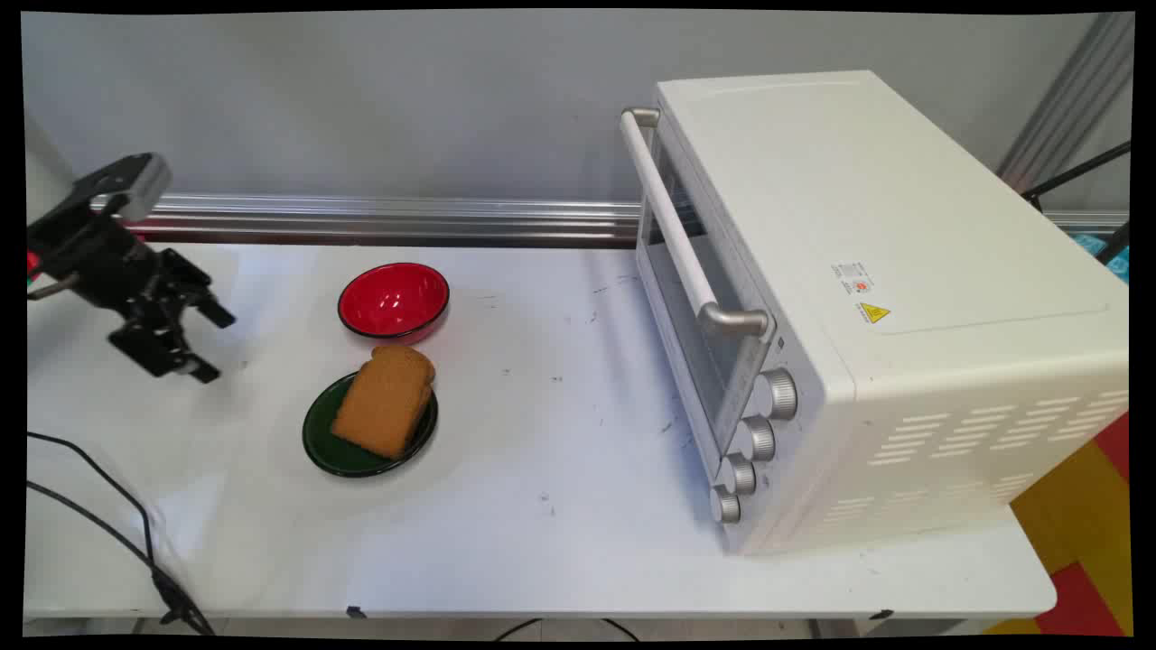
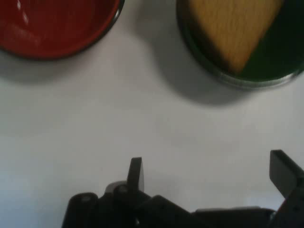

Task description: Open the oven

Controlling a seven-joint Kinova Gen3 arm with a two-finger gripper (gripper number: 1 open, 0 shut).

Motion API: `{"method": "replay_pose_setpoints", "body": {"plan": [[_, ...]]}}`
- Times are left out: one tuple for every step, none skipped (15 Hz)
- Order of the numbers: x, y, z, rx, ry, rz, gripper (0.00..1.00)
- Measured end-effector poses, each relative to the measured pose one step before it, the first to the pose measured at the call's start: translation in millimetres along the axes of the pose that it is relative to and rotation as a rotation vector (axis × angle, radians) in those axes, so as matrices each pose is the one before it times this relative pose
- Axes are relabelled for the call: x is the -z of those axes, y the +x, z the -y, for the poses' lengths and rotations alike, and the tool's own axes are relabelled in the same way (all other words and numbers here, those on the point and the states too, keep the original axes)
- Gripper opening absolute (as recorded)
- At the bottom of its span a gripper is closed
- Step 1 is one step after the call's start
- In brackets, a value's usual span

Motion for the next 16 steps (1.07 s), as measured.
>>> {"method": "replay_pose_setpoints", "body": {"plan": [[-2.56,13.15,-6.8,0.00605,0.00037,-0.01558,1.0],[-2.03,11.48,-5.65,0.00851,-0.00067,-0.01018,1.0],[-1.72,12.2,-5.76,0.0088,-0.001,-0.00744,1.0],[-1.89,15.36,-7.19,0.01161,-0.00237,-0.00575,1.0],[-1.57,16.2,-6.64,0.01027,-0.00026,-0.00791,1.0],[-0.81,9.64,-3.84,0.00459,0.00068,-0.00334,1.0],[-1.43,15.99,-5.16,0.00478,0.00395,-0.00943,1.0],[-1.98,20.08,-5.85,-0.0004,0.00625,-0.00788,1.0],[-1.94,17.14,-4.51,-0.00443,0.00551,-0.00321,1.0],[-2.3,20.9,-4.94,-0.00961,0.00592,-0.00525,1.0],[-2.06,17.94,-3.7,-0.00971,0.00424,-0.00501,1.0],[-2.1,21.83,-4.11,-0.01427,0.0042,-0.00953,1.0],[-1.55,22.26,-3.86,-0.01429,0.00324,-0.01287,1.0],[-0.69,20.99,-2.84,-0.01234,0.00402,-0.01406,1.0],[-0.34,18.01,-1.72,-0.00905,0.0039,-0.01284,1.0],[0.47,19.97,-0.46,-0.00483,0.00681,-0.01637,1.0]]}}
